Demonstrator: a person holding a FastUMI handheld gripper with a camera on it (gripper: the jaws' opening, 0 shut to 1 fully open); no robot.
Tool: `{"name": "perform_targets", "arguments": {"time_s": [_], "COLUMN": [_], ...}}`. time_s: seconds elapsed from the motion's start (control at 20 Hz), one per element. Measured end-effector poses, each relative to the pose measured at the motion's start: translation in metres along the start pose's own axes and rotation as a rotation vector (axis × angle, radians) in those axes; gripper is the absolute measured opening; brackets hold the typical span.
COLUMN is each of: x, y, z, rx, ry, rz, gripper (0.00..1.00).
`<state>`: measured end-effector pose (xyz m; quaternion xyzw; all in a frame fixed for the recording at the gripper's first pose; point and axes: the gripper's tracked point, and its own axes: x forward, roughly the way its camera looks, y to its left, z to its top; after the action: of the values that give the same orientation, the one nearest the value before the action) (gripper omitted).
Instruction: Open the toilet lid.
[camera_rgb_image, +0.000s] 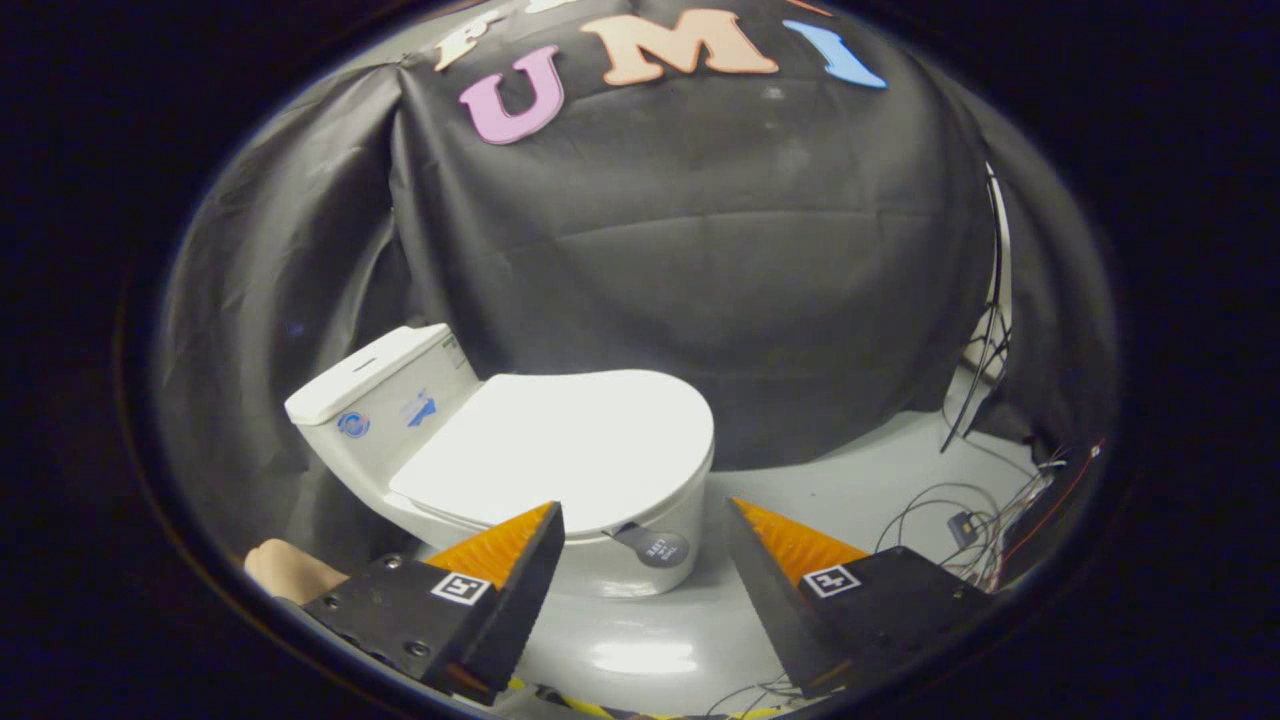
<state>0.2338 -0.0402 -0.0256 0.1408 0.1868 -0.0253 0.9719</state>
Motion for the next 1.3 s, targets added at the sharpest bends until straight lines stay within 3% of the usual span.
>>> {"name": "perform_targets", "arguments": {"time_s": [0.3, 0.55, 0.7, 0.85, 1.0, 1.1, 1.3], "x": [0.052, 0.077, 0.086, 0.093, 0.102, 0.108, 0.11], "y": [-0.017, -0.037, -0.038, -0.029, -0.026, -0.028, -0.024], "z": [-0.001, -0.024, -0.038, -0.045, -0.053, -0.054, -0.052], "rx": [0.179, 0.414, 0.493, 0.588, 0.683, 0.745, 0.909], "ry": [0.054, 0.135, 0.157, 0.167, 0.184, 0.169, 0.171], "rz": [0.019, 0.036, 0.074, 0.169, 0.194, 0.211, 0.255], "gripper": [0.96, 0.95, 0.93, 0.8, 0.66, 0.52, 0.13]}}
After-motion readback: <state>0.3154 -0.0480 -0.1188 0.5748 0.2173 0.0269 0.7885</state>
